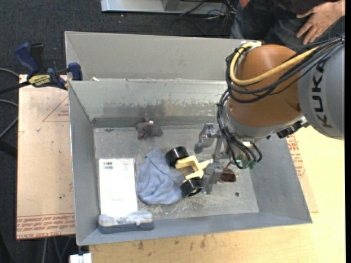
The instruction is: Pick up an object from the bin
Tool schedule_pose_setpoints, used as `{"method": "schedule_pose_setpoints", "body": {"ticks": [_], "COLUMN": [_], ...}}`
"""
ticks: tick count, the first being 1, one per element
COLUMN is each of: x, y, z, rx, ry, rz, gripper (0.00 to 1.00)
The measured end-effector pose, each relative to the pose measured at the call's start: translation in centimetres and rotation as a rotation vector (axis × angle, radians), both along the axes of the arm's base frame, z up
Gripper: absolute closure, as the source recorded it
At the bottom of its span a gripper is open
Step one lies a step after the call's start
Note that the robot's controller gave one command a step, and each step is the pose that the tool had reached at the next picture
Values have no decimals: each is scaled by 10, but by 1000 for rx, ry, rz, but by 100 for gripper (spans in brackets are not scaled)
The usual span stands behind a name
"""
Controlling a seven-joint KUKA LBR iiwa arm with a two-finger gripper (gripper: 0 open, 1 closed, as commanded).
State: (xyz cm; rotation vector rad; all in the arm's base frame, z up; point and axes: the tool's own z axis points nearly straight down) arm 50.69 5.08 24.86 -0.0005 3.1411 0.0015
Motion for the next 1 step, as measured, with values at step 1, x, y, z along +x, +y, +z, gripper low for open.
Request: {"method": "schedule_pose_setpoints", "body": {"ticks": [1], "x": [2], "y": [-3], "z": [-42], "rx": [0], "ry": [-9], "rz": [41], "gripper": [0]}}
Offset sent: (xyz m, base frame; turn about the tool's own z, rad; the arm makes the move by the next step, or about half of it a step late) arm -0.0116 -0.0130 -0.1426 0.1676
